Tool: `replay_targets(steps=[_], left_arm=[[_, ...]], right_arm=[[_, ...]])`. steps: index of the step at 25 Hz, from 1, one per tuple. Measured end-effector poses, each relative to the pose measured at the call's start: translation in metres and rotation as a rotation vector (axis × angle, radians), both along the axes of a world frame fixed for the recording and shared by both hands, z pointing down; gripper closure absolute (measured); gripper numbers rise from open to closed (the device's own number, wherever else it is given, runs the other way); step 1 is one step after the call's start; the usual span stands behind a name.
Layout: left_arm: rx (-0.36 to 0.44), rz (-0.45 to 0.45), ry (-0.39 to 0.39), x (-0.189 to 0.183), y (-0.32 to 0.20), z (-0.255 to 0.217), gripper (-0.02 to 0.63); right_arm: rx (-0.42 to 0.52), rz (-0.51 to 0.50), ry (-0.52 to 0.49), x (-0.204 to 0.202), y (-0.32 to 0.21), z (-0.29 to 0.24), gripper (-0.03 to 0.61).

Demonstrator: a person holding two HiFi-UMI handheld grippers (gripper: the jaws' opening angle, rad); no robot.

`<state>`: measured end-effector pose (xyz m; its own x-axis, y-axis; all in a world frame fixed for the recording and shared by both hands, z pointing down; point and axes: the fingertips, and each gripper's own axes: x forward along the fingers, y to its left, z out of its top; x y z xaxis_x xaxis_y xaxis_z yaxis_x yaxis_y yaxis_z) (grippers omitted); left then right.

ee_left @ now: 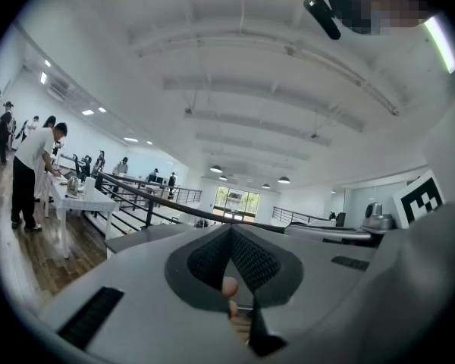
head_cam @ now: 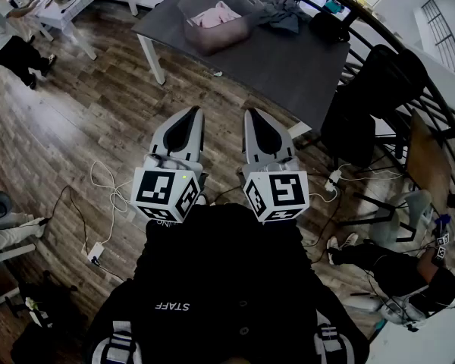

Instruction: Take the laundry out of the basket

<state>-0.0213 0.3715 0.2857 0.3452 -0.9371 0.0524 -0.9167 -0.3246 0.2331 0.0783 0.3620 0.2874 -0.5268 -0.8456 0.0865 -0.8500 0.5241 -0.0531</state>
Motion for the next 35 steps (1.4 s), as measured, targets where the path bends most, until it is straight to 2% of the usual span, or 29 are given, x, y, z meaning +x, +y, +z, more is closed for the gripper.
replay_targets(steps=[11, 21, 26, 35], left_arm=[[-0.037, 0.002, 0.001, -0.034, -0.003, 0.017, 0.612], [-0.080, 0.010, 0.008, -0.080, 0.001, 0.040, 0.612], [-0.092, -0.005, 0.018, -0.097, -0.005, 0.048, 0.612], [-0.111, -0.038, 0.024, -0.108, -0.041, 0.065, 0.612]], right_arm=[[-0.023, 0.017, 0.008, -0.029, -0.005, 0.015, 0.565], [-0.082, 0.122, 0.024, -0.032, -0.010, 0.041, 0.565], [-0.103, 0.183, 0.013, -0.019, -0.022, 0.047, 0.565], [-0.127, 0.190, 0.039, -0.027, -0.069, 0.065, 0.565]])
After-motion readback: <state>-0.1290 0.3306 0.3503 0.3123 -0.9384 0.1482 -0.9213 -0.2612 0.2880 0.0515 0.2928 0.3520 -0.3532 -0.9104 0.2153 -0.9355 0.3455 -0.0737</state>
